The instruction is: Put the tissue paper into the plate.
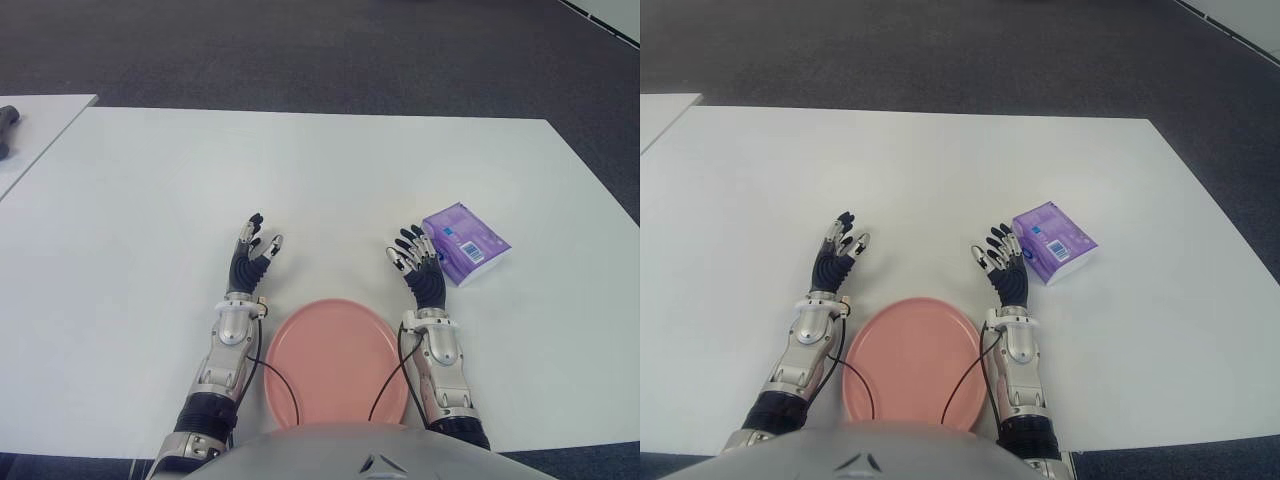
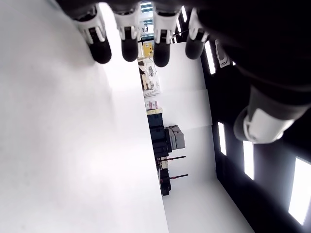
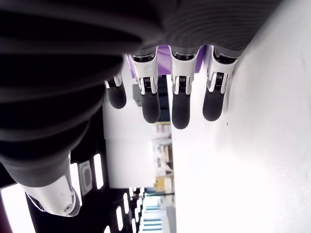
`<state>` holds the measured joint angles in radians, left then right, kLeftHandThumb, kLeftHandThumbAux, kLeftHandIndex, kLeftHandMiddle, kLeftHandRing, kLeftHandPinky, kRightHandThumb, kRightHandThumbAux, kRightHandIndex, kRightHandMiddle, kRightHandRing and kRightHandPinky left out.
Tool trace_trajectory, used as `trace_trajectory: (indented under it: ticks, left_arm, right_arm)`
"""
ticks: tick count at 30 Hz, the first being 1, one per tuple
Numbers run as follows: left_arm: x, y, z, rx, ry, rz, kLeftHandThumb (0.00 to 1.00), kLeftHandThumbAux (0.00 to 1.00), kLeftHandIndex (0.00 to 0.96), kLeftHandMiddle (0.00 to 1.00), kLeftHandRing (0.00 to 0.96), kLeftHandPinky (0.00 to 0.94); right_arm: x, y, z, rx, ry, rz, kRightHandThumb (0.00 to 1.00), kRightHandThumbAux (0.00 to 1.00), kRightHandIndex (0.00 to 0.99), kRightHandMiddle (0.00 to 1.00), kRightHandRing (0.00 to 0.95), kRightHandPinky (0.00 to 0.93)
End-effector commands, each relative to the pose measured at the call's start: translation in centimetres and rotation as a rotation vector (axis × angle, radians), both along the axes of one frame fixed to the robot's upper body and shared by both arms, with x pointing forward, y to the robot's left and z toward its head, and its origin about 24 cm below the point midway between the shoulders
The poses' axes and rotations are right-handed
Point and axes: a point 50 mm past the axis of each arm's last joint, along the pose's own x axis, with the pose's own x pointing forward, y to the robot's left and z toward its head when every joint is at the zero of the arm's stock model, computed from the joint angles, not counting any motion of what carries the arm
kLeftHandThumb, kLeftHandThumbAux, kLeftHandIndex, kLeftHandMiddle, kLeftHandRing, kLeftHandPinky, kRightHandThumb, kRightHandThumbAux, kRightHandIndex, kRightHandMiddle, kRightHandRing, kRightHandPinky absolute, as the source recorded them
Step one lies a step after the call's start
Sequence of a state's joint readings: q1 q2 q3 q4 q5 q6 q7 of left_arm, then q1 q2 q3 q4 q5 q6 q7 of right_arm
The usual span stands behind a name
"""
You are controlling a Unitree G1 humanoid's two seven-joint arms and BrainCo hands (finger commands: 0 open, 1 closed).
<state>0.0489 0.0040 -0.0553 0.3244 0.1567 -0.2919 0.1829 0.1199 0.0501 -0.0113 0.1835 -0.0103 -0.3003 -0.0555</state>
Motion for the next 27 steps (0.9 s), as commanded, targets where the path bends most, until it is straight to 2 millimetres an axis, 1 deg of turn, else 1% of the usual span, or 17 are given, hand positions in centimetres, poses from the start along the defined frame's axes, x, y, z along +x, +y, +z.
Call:
trace_trajectory:
  ticks: [1,19,24,26,27]
  left_arm:
    - [-0.61,-0.08,-1.11,0.010,0.069,-0.012,0.212,0.546,0.074,0.098,0.082,0.105]
    - [-0.59,-0.14,-1.11,0.009,0.071,-0.010,0.206,0.541,0.081,0.102,0.087,0.107]
    - [-0.45,-0.16,-1.17,0.005,0.071,-0.010,0.213,0.545,0.082,0.101,0.084,0.106]
    - [-0.39,-0.17,-1.21,0.004,0.073,-0.010,0.215,0.546,0.082,0.101,0.084,0.106]
    - [-0.35,-0.18,-1.22,0.004,0.073,-0.010,0.215,0.546,0.082,0.101,0.084,0.106]
  right_arm:
    - [-0.11,0.13,-0.41,-0.005,0.025,0.007,0.470,0.676,0.109,0.192,0.202,0.226]
    - [-0.06,0.18,-0.43,-0.012,0.031,0.005,0.464,0.681,0.111,0.199,0.211,0.237]
    - [0.08,0.25,-0.47,-0.013,0.032,0.008,0.459,0.676,0.116,0.196,0.206,0.226]
    - [0.18,0.38,-0.41,-0.015,0.025,0.011,0.465,0.670,0.115,0.193,0.202,0.217]
    - [0.49,0.61,0.25,-0.016,0.007,0.015,0.467,0.668,0.115,0.192,0.200,0.215]
